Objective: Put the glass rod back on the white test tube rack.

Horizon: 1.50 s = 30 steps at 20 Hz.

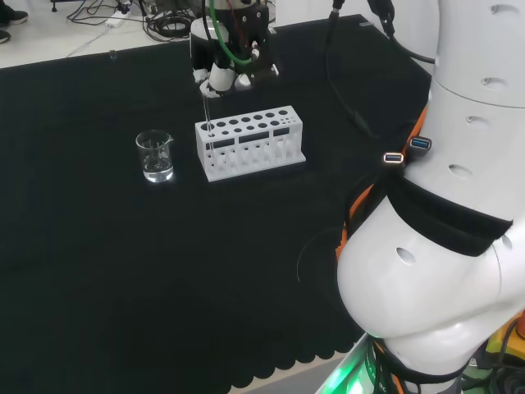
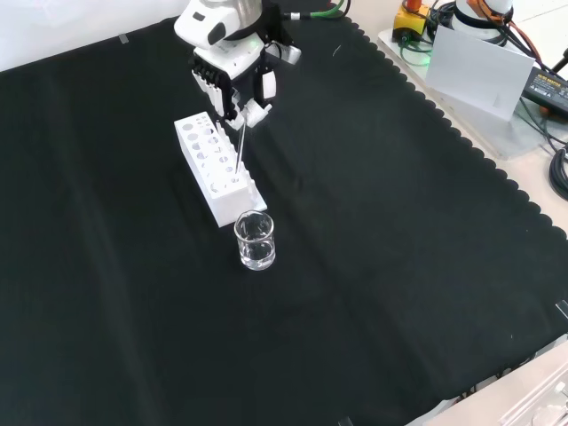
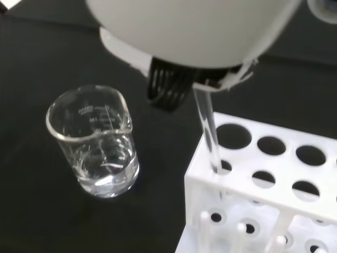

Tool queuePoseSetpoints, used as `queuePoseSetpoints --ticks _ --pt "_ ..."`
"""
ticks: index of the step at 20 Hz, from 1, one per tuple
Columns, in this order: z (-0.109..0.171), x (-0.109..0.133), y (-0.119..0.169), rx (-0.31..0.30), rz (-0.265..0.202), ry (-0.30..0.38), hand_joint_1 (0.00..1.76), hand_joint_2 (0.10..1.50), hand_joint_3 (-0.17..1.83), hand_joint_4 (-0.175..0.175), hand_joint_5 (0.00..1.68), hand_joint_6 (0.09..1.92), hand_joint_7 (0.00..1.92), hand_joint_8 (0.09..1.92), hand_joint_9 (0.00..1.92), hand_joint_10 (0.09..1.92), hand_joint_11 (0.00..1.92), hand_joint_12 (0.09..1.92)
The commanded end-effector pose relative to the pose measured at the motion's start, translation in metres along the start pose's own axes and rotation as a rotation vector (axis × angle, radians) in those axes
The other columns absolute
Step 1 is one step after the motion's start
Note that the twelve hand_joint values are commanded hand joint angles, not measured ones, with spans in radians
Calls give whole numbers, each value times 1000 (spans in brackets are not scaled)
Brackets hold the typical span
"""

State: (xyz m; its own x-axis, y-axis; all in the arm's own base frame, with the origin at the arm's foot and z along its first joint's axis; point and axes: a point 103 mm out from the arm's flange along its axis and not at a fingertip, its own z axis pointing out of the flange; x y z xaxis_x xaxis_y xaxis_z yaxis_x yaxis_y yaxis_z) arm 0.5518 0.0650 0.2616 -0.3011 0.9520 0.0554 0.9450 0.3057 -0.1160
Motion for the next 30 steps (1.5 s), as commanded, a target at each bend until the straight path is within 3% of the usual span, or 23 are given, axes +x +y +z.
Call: queuePoseSetpoints --ticks 1,3,8,11,14,25,30 --pt "-4 0 0 20 -7 9 1318 592 728 -145 1218 683 1502 391 1733 193 1736 763" --pt "-6 -1 -1 21 -8 12 1242 714 539 -165 1229 651 1448 366 1698 169 1762 713" --pt "-7 -2 -2 29 1 15 1212 494 763 -175 975 708 1351 361 1662 109 1790 677" --pt "-7 -4 -4 36 10 19 1206 445 793 -174 762 813 1217 435 1626 87 1730 742" --pt "-8 -6 -6 35 15 20 1203 425 792 -167 662 833 1121 524 1599 87 1681 780" --pt "-20 -7 -7 28 20 12 1196 420 772 -161 604 808 1071 567 1583 87 1637 812" --pt "-31 -16 -22 6 23 16 1196 421 770 -161 604 804 1067 572 1582 87 1634 814"
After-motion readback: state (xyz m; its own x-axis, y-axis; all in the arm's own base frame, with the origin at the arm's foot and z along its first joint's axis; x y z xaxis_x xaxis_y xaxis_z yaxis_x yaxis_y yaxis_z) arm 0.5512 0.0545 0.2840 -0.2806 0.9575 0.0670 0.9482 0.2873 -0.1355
